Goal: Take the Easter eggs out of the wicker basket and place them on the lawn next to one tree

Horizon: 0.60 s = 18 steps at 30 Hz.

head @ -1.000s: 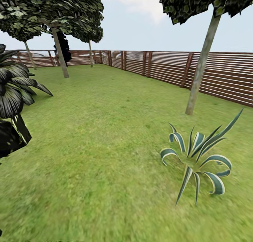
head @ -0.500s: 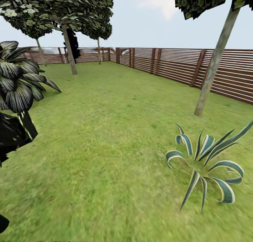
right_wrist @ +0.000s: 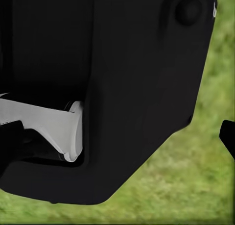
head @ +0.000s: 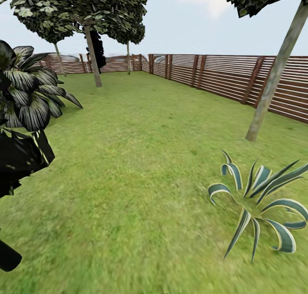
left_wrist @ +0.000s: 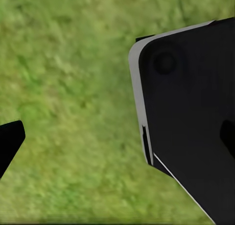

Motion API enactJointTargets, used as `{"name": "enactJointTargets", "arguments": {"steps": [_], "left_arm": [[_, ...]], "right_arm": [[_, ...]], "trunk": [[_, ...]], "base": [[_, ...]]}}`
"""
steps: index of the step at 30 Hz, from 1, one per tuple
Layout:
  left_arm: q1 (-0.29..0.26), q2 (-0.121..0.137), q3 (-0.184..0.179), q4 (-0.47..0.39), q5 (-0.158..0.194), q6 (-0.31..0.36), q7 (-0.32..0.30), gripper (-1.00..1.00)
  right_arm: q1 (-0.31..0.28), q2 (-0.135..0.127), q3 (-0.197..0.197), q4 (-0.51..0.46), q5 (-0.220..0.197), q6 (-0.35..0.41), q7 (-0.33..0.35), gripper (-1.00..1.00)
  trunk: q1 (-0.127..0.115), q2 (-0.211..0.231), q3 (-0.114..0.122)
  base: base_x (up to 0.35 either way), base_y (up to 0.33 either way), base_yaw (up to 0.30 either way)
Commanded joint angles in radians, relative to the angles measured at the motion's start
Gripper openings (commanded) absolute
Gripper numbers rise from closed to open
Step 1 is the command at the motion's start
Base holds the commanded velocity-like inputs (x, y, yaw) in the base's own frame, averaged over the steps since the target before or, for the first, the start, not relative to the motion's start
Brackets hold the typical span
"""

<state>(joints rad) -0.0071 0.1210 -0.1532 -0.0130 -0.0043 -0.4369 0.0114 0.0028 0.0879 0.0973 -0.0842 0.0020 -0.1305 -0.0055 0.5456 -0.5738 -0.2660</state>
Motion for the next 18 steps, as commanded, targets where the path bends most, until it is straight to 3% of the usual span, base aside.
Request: {"name": "enactJointTargets", "arguments": {"steps": [1, 18], "left_arm": [[-0.001, 0.000, -0.005, 0.001, 0.000, -0.003, 0.001, 1.00], [-0.001, 0.000, -0.005, 0.001, 0.000, -0.003, 0.001, 1.00]], "right_arm": [[0.000, 0.001, 0.006, 0.000, 0.001, -0.001, -0.001, 1.00], [0.000, 0.006, 0.006, 0.004, -0.003, -0.001, -0.002, 1.00]], "trunk": [[0.000, -0.001, -0.003], [0.000, -0.001, -0.026]], "base": [[0.001, -0.001, 0.127], [0.000, 0.000, 0.116]]}}
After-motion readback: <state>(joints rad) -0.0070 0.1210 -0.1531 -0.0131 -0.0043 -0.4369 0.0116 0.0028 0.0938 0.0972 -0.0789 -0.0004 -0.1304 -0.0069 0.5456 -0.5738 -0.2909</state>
